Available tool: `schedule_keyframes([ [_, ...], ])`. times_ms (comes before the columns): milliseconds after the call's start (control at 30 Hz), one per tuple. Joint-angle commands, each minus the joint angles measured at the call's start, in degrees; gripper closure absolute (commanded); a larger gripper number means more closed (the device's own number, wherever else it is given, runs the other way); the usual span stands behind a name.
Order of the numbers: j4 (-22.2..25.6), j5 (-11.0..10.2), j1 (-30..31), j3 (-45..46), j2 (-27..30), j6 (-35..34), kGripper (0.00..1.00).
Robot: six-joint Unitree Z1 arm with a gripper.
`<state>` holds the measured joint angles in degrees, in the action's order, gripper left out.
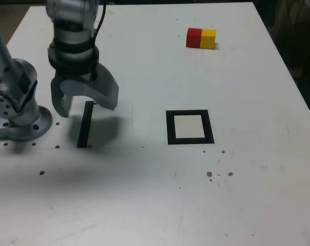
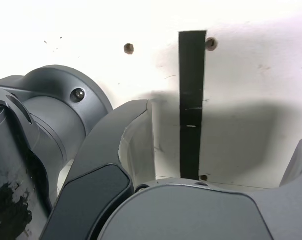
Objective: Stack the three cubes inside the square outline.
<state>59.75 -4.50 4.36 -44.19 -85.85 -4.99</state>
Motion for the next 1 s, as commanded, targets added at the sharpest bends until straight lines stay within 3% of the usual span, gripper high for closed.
schedule_keyframes([
  [0,0.9,-0.3,-0.4,-1.3,-0.6,0.2,0.0],
  [300,2.8,-0.9,-4.5,-6.1,-2.0,2.4,0.01],
  [567,3.4,-2.7,-9.2,-9.9,-4.3,4.4,0.01],
  [967,6.7,-3.3,-14.5,-17.8,-9.1,10.0,0.01],
])
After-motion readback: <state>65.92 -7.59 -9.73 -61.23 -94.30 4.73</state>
